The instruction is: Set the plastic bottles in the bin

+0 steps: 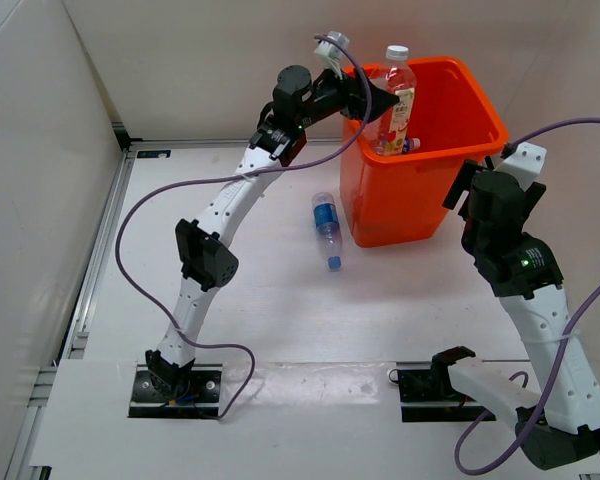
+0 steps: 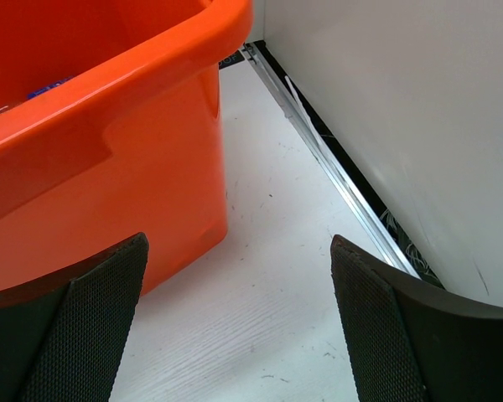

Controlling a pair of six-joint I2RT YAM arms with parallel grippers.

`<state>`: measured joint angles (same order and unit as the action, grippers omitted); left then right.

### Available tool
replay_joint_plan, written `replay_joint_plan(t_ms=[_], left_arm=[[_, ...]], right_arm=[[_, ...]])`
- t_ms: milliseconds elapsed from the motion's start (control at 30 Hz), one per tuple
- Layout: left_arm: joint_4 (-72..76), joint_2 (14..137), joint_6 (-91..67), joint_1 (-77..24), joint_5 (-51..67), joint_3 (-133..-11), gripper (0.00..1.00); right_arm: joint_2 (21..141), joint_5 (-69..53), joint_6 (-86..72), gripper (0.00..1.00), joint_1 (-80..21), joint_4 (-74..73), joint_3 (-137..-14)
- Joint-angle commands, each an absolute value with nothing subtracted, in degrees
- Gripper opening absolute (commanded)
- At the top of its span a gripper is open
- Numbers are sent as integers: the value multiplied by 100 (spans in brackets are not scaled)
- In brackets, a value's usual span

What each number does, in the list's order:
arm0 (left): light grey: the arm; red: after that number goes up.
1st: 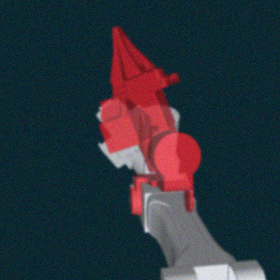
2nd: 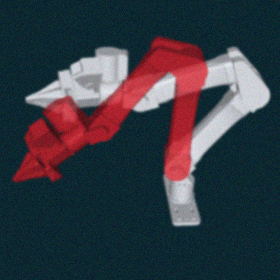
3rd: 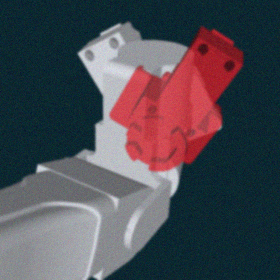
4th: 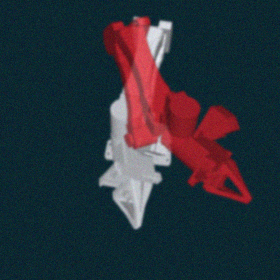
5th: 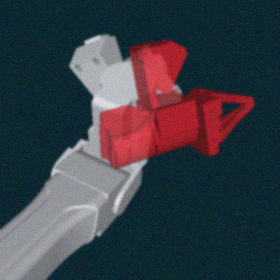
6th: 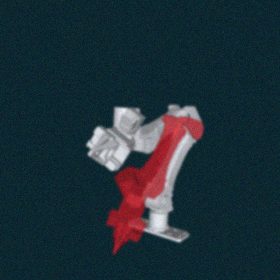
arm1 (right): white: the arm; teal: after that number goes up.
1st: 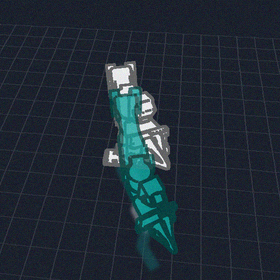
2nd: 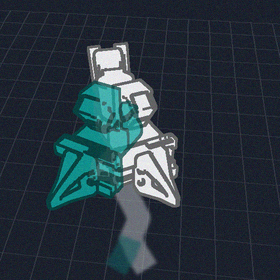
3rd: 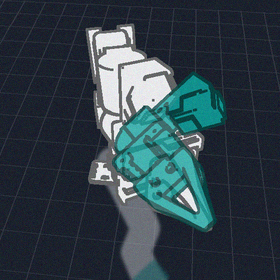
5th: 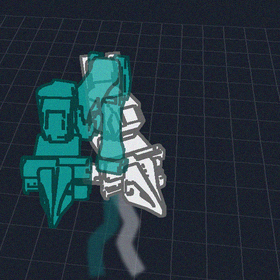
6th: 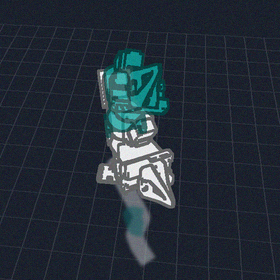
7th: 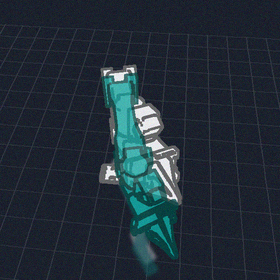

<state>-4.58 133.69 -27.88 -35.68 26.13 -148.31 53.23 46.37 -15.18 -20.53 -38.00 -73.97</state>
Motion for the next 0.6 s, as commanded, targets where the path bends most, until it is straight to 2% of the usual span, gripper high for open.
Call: replay_joint_plan(t_ms=[0, 100, 300, 467, 567], left_arm=[[-530, 13289, -2646, -3647, 3058, -14899, 100], [-483, 13201, -2285, -3648, 3016, -14704, 100], [333, 13104, -3136, -3542, 2077, -14520, 100], [703, 13122, -3401, -3420, 1268, -15081, 100], [756, 12859, -2940, -3201, 608, -15135, 100]], right_arm=[[5212, 4808, -1450, 90, -2030, -3524, -7295], [5194, 4808, -1468, 90, -2004, -3516, -7260], [5194, 4808, -1450, 90, -2021, -3472, -7242], [5186, 4825, -1424, 90, -1978, -3472, -7216], [5185, 4834, -1432, 90, -2004, -3472, -7198]])
